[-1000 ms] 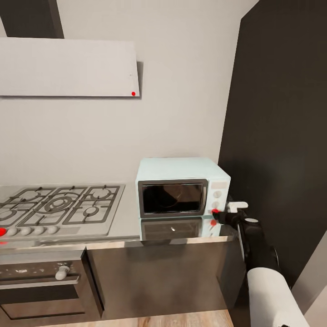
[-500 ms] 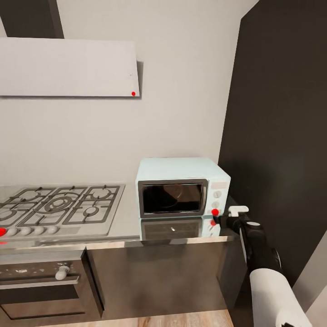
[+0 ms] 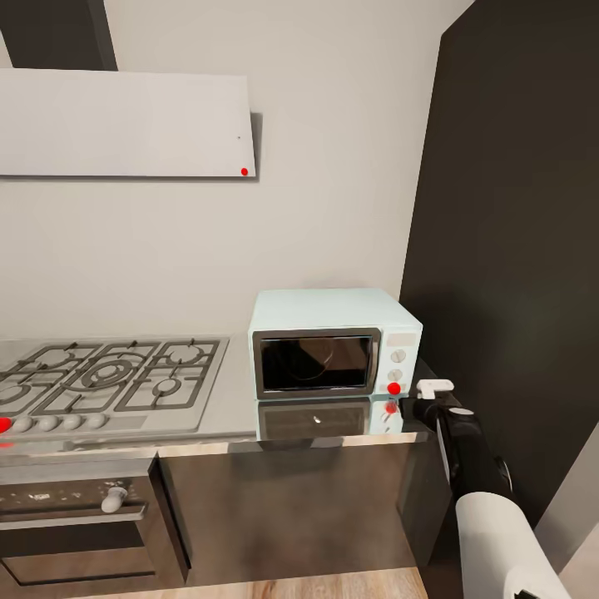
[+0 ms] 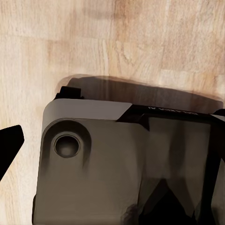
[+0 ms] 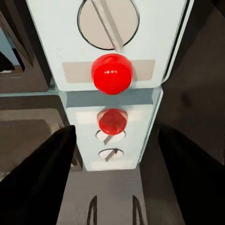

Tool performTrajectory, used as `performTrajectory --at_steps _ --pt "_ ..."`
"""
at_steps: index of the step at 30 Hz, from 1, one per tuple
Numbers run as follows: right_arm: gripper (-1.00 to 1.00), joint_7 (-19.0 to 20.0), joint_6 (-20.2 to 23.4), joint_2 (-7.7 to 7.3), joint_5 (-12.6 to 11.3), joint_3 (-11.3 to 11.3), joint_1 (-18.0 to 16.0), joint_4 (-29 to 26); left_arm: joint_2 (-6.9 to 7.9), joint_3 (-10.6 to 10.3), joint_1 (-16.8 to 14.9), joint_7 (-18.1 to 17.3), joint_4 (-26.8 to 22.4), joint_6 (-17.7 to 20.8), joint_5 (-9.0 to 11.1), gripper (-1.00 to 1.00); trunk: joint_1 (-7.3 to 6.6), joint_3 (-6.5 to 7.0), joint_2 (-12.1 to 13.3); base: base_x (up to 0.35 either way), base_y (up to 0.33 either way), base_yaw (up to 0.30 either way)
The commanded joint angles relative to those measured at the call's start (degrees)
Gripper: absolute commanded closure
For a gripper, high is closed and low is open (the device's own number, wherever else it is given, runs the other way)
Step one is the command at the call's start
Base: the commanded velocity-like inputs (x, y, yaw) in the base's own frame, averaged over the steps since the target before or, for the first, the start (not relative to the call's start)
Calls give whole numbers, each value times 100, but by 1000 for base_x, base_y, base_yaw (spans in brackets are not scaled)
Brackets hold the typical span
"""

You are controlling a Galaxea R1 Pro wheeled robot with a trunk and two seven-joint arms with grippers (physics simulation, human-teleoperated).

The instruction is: In the kitchen, take the popcorn bag from the countertop, put it into the microwave, and heat it until the popcorn is cooked so the cooked popcorn ends up inside the bag.

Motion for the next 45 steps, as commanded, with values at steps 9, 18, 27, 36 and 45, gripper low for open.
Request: performTrajectory --at_steps 9,18,27,36,45 --pt "100 48 -79 30 55 -27 -7 -1 4 -42 -4 -15 -1 15 60 -100 1 -8 -6 0 0 0" --pt "100 -24 -1039 -11 45 -349 -7 703 4 -44 -5 -15 -1 16 60 -100 1 -8 -6 0 0 0" --pt "100 -47 -1566 -13 51 -577 -7 927 2 -46 -4 -15 -1 18 60 -100 1 -8 -6 0 0 0" --pt "100 -55 -1622 18 51 -580 -7 930 1 -42 -4 -15 -1 15 60 -100 1 -8 -6 0 0 0" --pt "100 -53 -1622 0 51 -582 -7 930 10 -42 -6 -15 -1 18 60 -100 1 -8 -6 197 0 0"
